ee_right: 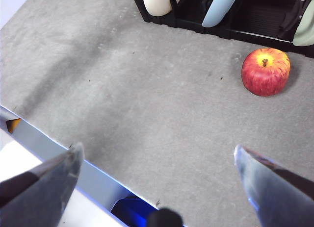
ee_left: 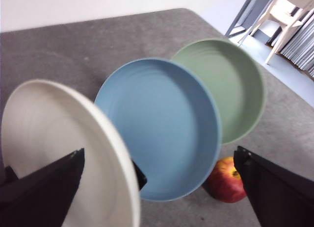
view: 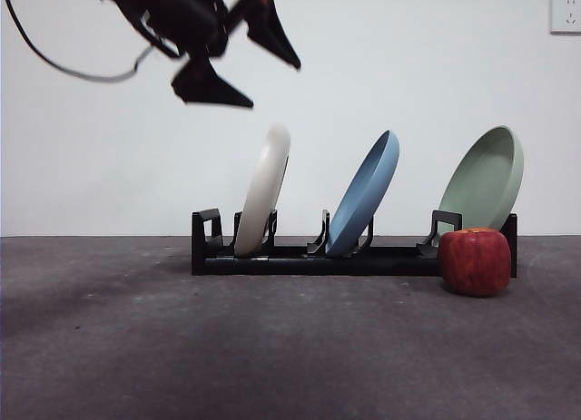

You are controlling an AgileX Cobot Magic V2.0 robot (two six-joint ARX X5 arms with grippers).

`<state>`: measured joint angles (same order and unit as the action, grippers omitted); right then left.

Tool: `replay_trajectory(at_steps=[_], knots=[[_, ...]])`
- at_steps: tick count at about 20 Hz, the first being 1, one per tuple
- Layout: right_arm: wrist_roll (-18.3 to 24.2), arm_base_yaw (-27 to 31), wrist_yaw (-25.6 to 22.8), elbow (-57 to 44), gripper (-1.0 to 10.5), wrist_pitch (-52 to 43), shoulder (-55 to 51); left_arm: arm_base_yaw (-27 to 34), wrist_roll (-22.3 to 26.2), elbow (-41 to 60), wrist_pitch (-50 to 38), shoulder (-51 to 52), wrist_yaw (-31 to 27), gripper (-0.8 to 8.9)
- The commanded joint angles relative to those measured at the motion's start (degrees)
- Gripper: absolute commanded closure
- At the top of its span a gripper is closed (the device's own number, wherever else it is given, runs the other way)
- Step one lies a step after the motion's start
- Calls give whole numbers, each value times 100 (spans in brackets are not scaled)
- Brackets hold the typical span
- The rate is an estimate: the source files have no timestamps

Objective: Take the yellow plate from the plate rack,put the plate on the table,take the apple from the table,put the apple in the plate

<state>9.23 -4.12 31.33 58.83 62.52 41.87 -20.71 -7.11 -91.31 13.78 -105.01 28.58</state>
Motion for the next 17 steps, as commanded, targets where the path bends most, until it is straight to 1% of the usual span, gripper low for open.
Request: replay_trajectory(at_steps=[1, 5, 6, 8, 9, 10, 12, 14, 16, 17], knots=[[-42, -9, 9, 17, 376, -28, 4, -55, -68, -7, -125, -341, -15, 125], [-42, -9, 9, 17, 379, -28, 4, -114, -190, -7, -31, -638, -184, 127], [-44, -9, 9, 17, 379, -28, 4, -133, -188, -7, 4, -643, -190, 166], [-44, -9, 11, 17, 379, -28, 4, -157, -186, -7, 9, -643, -284, 435], [-46, -9, 11, 17, 379, -28, 2, -168, -186, -7, 44, -643, -297, 512], [-81, -9, 11, 17, 379, -28, 2, -168, -168, -7, 111, -643, -306, 537], [-85, -9, 13, 17, 379, -28, 2, -177, -50, -7, 269, -645, -310, 546], [-85, -9, 13, 17, 379, -28, 2, -179, -26, -7, 323, -645, -308, 687], [-85, -9, 13, 17, 379, -26, 2, -179, -35, -7, 326, -645, -295, 786], [-85, -9, 13, 17, 379, -26, 2, -179, -37, -7, 337, -645, -284, 816]])
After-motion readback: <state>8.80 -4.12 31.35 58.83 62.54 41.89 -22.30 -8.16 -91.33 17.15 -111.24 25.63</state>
